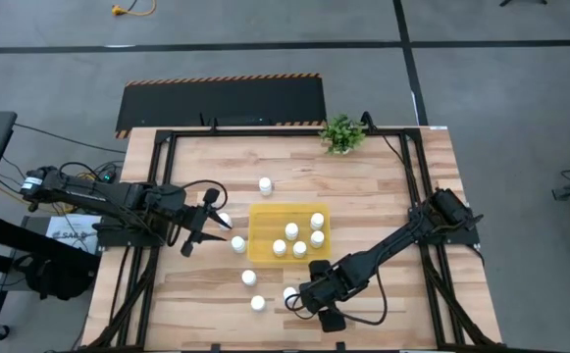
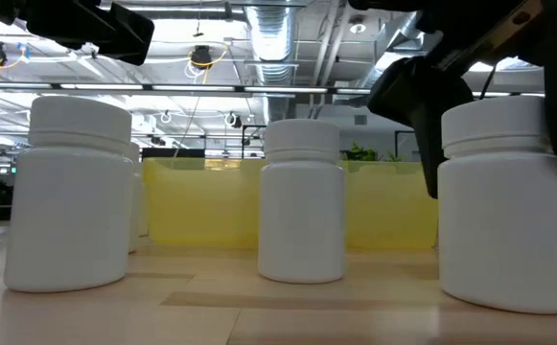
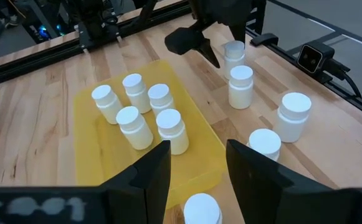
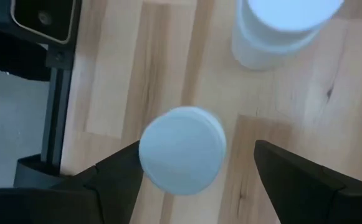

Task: Pick and place pill bottles into a basket
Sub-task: Put the white pill bottle into the yellow bin

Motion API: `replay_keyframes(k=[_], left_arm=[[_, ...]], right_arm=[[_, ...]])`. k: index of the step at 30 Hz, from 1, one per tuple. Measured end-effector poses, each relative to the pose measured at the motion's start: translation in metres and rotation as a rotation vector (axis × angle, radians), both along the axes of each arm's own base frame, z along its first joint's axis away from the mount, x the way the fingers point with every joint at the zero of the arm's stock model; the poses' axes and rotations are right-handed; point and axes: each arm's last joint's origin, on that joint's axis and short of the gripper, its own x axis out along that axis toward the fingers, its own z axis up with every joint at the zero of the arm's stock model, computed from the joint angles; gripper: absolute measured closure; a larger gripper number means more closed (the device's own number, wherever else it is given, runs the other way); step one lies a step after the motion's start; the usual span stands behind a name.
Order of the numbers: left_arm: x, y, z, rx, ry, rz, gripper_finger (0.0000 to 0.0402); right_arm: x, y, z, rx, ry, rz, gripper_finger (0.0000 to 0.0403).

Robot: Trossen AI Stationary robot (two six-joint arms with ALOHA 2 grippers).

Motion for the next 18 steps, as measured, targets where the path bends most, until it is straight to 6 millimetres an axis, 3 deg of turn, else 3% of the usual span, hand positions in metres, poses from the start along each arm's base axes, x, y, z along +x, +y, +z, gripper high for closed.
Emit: replay_keyframes(k=[18], left_arm=[[-0.0001,0.0000,-0.0002,-0.004,0.003,0.002,0.0257]], right_arm=[[0.0010,0.0003,0.0004,-0.009,-0.020,0.020,0.0127]])
